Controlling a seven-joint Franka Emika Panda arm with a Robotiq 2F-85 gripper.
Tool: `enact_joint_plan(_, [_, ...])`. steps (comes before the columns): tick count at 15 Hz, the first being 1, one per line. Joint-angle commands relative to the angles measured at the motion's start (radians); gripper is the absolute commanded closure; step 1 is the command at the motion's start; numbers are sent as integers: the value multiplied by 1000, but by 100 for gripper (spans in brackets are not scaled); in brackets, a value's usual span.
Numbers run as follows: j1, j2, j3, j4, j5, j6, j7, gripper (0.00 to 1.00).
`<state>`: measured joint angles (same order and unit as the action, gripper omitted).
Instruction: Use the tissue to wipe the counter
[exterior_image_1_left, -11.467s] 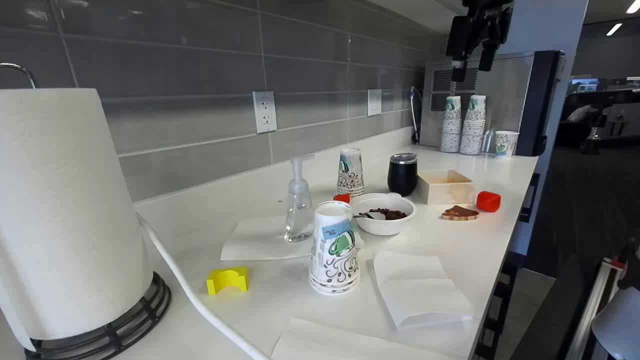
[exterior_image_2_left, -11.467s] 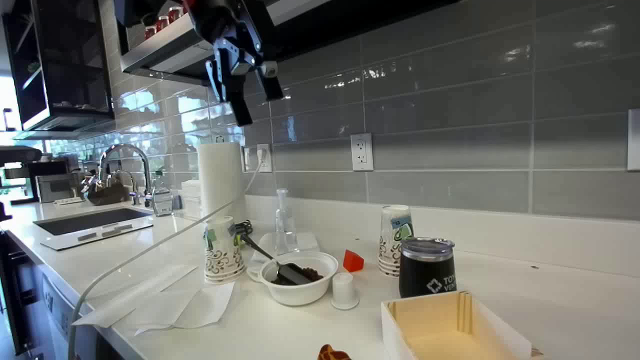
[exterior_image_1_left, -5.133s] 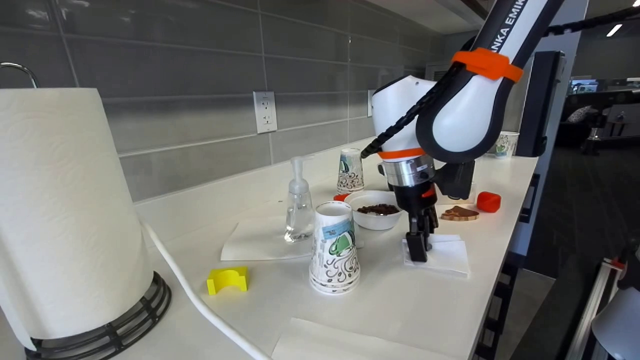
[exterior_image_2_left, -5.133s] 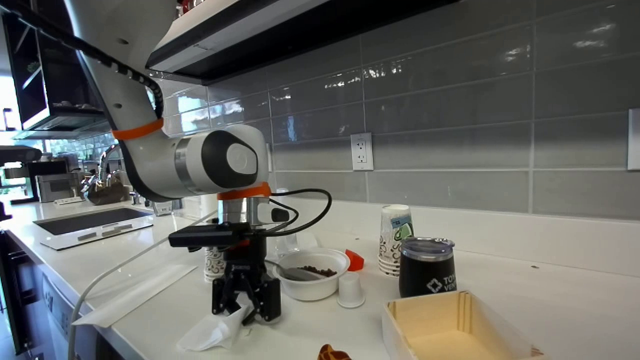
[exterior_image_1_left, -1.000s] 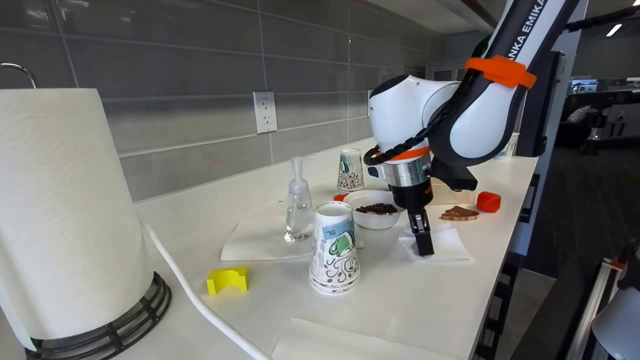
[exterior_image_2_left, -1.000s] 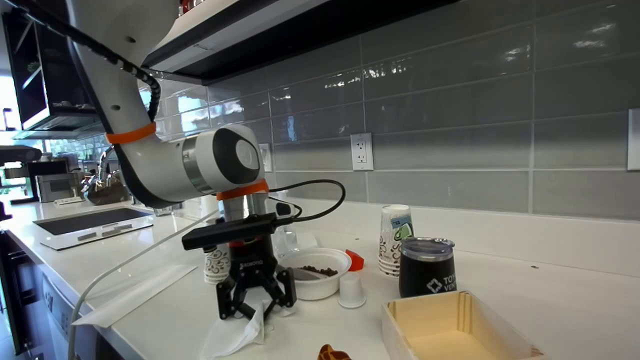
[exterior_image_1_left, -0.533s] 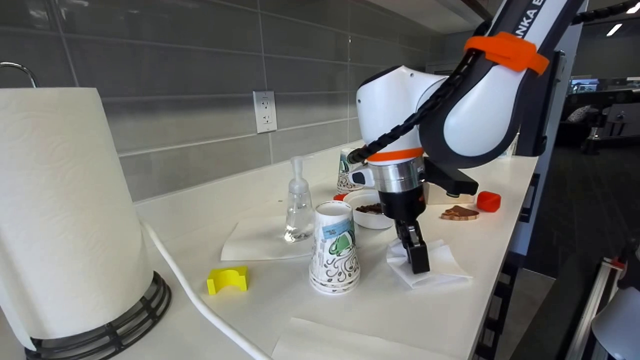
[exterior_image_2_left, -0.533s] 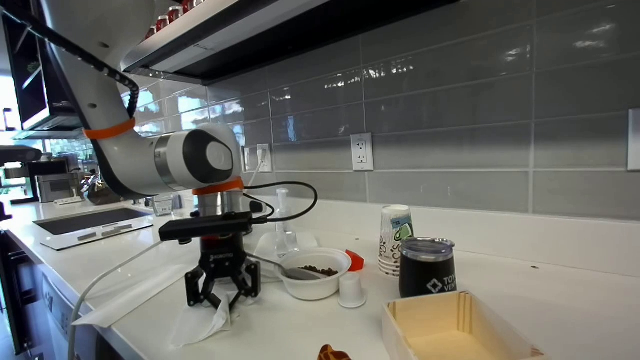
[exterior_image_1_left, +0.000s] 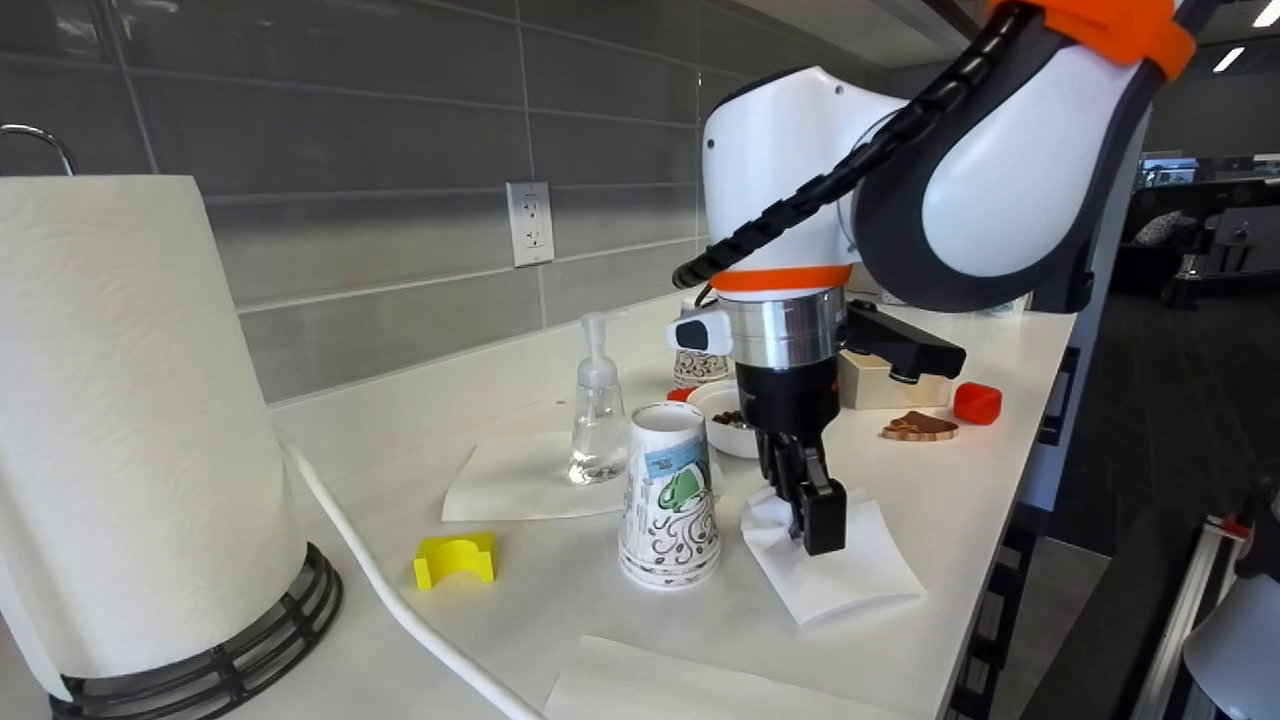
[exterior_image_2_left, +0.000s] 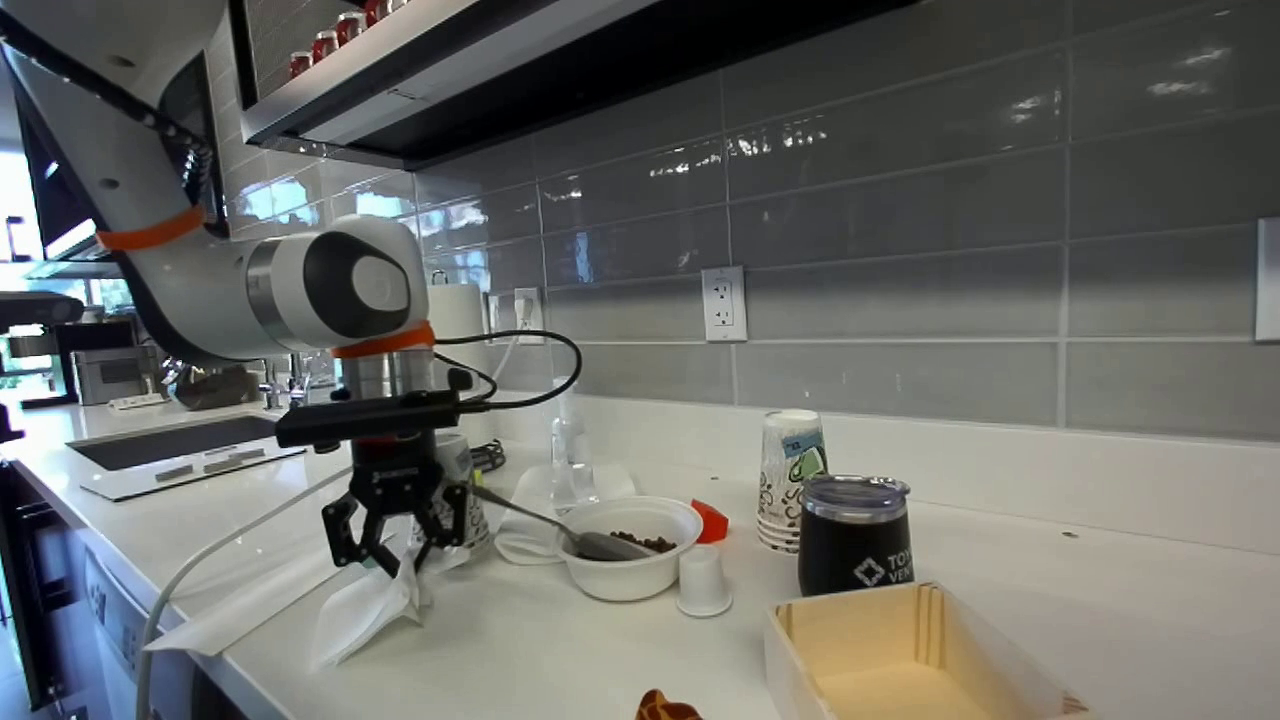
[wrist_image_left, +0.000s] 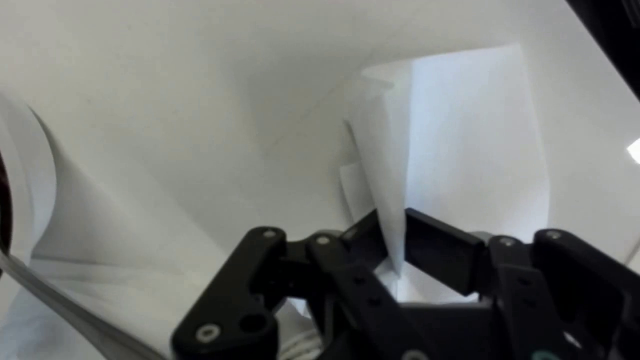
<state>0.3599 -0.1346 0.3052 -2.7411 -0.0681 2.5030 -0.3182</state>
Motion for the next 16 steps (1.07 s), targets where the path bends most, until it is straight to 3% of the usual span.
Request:
enact_joint_plan(1, [54,-59,13,-13,64,18,-57,97])
enact_joint_plan(4, [87,-74,23,-13,66,34,-49,97])
enact_joint_plan(5, [95,-77,25,-12,66,39,-44,64])
enact_joint_plan(6, [101,-81,27,-12,66,44,-39,64])
enact_joint_plan(14, [135,-118,18,-12,82,80,-56,4])
enact_joint_plan(16, [148,-147,13,-13,91,71,-74,0])
